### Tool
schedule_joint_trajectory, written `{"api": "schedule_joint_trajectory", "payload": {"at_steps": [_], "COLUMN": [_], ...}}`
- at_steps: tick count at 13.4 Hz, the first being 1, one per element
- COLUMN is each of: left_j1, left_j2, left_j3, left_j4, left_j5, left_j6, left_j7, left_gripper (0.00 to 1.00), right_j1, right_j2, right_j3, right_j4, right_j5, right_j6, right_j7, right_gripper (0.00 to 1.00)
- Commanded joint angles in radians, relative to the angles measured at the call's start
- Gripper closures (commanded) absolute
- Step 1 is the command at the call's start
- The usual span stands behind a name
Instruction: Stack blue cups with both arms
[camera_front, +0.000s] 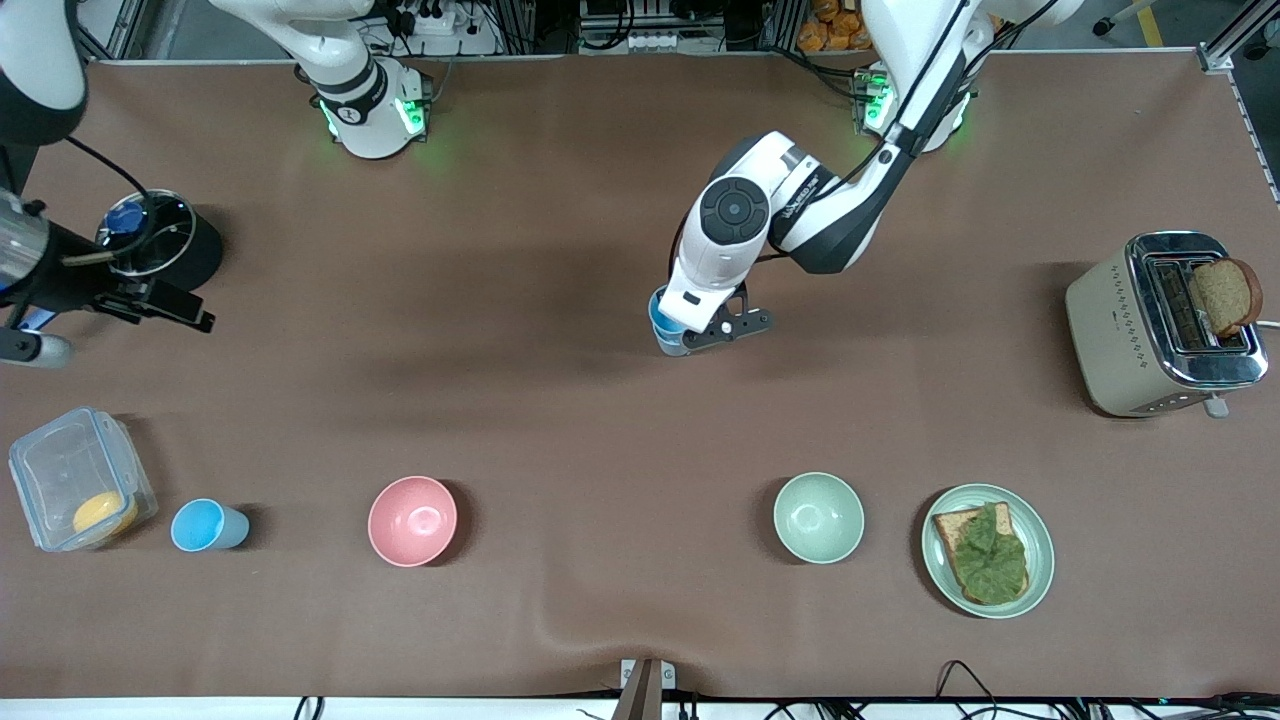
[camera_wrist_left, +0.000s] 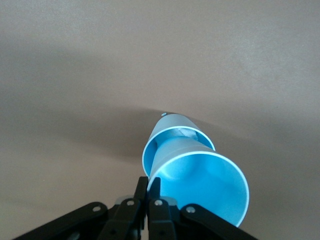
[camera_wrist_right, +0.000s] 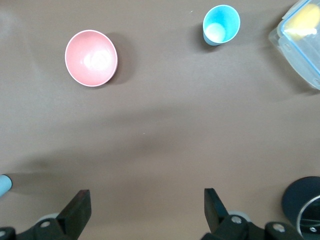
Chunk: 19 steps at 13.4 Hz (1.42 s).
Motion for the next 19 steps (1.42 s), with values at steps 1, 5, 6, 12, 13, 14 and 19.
{"api": "schedule_joint_trajectory", "payload": {"at_steps": [1, 5, 6, 12, 13, 14, 19], "left_j1": [-0.004, 0.070, 0.119, 0.392, 0.428, 0.454, 0.563], "left_j2": [-0.005, -0.113, -0.156, -0.342, -0.353, -0.358, -0.378], "left_j3": [0.006, 0.015, 0.014, 0.011, 0.009, 0.014, 0.014], "left_j4": [0.008, 0.039, 0.043, 0.043, 0.060, 0.095, 0.195], "left_j5": [0.063, 0.103, 0.108, 0.108, 0.106, 0.106, 0.094], "left_j6": [0.013, -0.002, -0.029, -0.114, -0.169, -0.239, -0.414], "left_j7": [-0.033, -0.013, 0.010, 0.342, 0.427, 0.476, 0.636], "left_gripper": [0.00, 0.00, 0.00, 0.00, 0.00, 0.00, 0.00], "right_j1": [-0.020, -0.020, -0.019, -0.016, -0.016, -0.016, 0.003], "right_j2": [0.014, 0.009, 0.008, 0.009, 0.009, 0.009, 0.009], "right_j3": [0.023, 0.023, 0.023, 0.023, 0.023, 0.023, 0.030], "right_j4": [0.072, 0.069, 0.072, 0.066, 0.066, 0.068, 0.057], "right_j5": [-0.021, -0.022, -0.026, -0.029, -0.029, -0.029, -0.100], "right_j6": [-0.044, -0.070, -0.072, -0.074, -0.074, -0.074, -0.077], "right_j7": [-0.011, -0.066, -0.067, -0.055, -0.055, -0.055, -0.046], "right_gripper": [0.00, 0.00, 0.00, 0.00, 0.00, 0.00, 0.00]}}
